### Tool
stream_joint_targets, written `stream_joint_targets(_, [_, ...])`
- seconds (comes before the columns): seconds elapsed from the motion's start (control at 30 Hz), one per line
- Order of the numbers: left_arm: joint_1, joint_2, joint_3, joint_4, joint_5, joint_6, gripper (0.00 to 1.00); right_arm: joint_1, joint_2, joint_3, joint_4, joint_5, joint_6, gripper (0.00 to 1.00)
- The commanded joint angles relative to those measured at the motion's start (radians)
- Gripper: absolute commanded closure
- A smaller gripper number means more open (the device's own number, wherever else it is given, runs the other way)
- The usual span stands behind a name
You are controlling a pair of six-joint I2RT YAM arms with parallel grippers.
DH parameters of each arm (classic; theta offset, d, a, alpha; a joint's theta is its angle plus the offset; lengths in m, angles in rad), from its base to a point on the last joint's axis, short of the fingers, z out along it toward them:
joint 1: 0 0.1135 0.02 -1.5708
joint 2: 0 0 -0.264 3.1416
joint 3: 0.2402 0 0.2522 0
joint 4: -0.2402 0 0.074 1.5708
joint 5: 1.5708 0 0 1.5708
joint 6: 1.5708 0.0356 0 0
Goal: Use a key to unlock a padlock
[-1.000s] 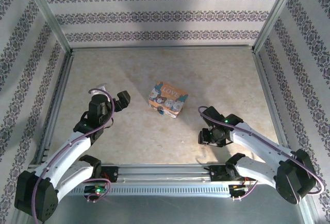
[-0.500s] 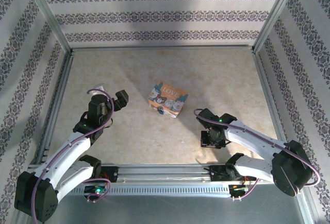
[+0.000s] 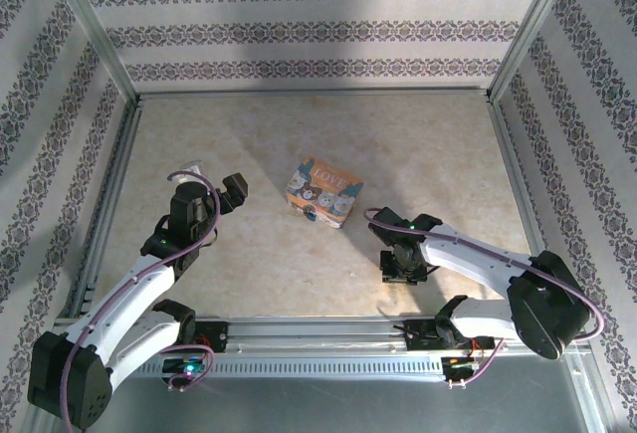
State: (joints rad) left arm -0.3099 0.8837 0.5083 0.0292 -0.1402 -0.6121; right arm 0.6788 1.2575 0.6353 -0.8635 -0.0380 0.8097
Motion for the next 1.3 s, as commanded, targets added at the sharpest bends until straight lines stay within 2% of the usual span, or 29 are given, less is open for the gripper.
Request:
stream_joint_targets(0.0, [0.004,0.004,0.024,0.009,-0.015,0.015,0.01,0.011,0.015,0.012,0.016,0.012,0.032,0.72])
stream_joint_targets(0.6, [0.005,0.016,0.036,0.003,-0.009,0.014,0.01,0.008,0.083,-0.011,0.063,0.039,0.033,0.82])
stream_joint_targets(0.93, [0.003,0.016,0.045,-0.015,-0.011,0.023,0.01,0.007,0.109,-0.038,0.113,0.017,0.024,0.93])
stream_joint_targets(1.07, [0.005,0.008,0.05,-0.03,-0.017,0.033,0.01,0.008,0.095,-0.029,0.105,0.024,0.008,1.0])
stream_joint_targets(1.17, [0.009,-0.004,0.05,-0.044,-0.019,0.04,0.01,0.007,0.063,-0.013,0.089,0.038,-0.017,1.0])
stream_joint_targets(1.27, [0.039,-0.011,0.05,-0.057,0.058,0.039,0.01,0.006,0.004,0.006,0.075,0.066,-0.043,1.0])
